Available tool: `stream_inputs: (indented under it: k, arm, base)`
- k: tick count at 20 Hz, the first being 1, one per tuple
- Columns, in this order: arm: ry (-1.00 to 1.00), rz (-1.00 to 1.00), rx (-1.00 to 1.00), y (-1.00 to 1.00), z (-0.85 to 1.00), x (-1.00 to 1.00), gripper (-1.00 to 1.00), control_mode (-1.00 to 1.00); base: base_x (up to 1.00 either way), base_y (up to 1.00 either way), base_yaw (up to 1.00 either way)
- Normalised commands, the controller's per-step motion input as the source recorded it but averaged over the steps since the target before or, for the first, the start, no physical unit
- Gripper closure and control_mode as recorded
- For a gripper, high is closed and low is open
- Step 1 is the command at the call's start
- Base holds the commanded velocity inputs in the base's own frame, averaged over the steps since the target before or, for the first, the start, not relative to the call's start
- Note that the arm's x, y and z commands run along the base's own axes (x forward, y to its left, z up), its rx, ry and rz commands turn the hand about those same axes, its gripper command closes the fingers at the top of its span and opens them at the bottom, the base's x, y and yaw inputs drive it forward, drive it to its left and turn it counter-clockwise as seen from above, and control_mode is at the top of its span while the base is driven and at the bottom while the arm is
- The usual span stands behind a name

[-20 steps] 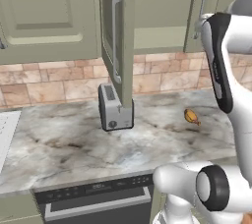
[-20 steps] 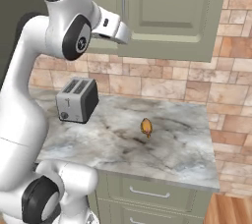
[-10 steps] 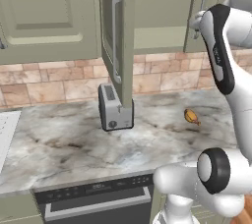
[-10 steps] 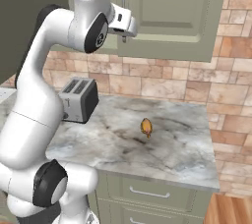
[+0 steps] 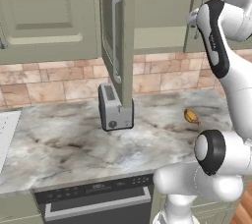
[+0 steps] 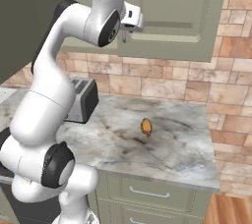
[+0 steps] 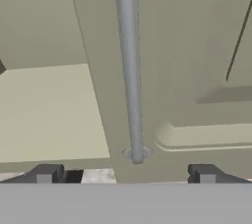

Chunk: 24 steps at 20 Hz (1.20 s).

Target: Retrieve the tupperware from the cabinet, then place the raw meat into the tupperware to avoid contamination.

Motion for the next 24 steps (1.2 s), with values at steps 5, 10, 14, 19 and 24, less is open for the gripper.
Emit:
stream_inputs:
  k: [5, 10, 14, 19, 24]
  arm:
    - [-0.04, 0.0, 0.0, 0.0, -0.05, 0.37, -1.0, -1.0]
    - [-0.06, 0.0, 0.0, 0.0, -0.07, 0.36, -1.0, -1.0]
    - [-0.06, 0.02, 0.0, 0.0, -0.07, 0.34, -1.0, -1.0]
    - [-0.05, 0.03, 0.0, 0.02, -0.08, 0.35, 1.0, -1.0]
    - [-0.03, 0.02, 0.0, 0.11, -0.03, 0.24, 1.0, -1.0]
  base:
    - [0.0, 0.0, 0.0]
    - [0.0, 0.0, 0.0]
    - [0.0, 0.0, 0.0]
    - [0.0, 0.0, 0.0]
    - [0.0, 0.0, 0.0]
